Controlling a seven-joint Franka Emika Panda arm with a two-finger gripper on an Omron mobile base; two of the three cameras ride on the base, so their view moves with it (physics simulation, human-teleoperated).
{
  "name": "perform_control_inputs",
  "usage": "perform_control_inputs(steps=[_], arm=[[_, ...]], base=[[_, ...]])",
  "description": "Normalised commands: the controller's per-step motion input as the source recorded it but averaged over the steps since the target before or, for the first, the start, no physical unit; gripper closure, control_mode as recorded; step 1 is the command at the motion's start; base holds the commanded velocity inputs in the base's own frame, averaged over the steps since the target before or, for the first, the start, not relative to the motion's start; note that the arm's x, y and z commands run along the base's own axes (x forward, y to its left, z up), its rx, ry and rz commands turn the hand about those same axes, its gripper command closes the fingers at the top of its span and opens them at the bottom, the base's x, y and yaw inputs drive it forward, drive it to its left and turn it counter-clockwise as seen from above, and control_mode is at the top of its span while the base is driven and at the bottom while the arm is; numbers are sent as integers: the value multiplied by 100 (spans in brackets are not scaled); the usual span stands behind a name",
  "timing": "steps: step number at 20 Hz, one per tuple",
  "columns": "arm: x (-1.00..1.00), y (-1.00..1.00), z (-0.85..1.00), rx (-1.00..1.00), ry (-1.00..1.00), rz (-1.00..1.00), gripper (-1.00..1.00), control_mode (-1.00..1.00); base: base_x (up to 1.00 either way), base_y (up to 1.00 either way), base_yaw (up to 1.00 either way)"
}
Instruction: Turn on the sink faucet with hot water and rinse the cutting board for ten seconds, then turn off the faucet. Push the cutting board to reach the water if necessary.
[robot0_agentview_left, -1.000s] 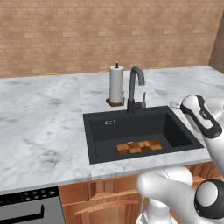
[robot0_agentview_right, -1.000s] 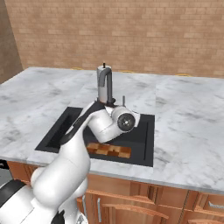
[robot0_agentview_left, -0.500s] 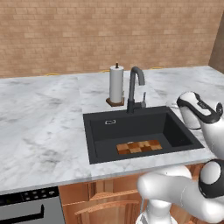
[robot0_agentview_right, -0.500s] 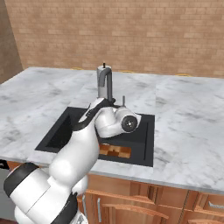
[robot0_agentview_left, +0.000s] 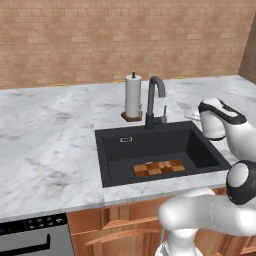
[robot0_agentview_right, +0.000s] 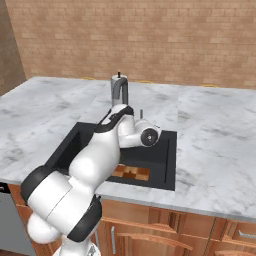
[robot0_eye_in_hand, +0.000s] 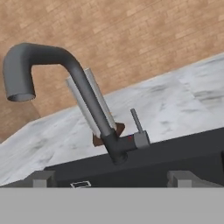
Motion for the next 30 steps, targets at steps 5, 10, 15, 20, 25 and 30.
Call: perform_control_inputs(steps=[5,10,15,20,25,30], arm=[[27,0,0,0,-12,0,-100,-100],[21,0,-8,0,-13,0,-100,-100],[4,0,-6,0,-2,0,-100,-100],[12,0,0,0,12,0,-100,-100],[12,0,0,0,11,0,-100,-100],[28,0,-1,0,0,0,-100,-100]], base=[[0,0,0],[0,0,0],[0,0,0],[0,0,0],[0,0,0],[0,0,0]])
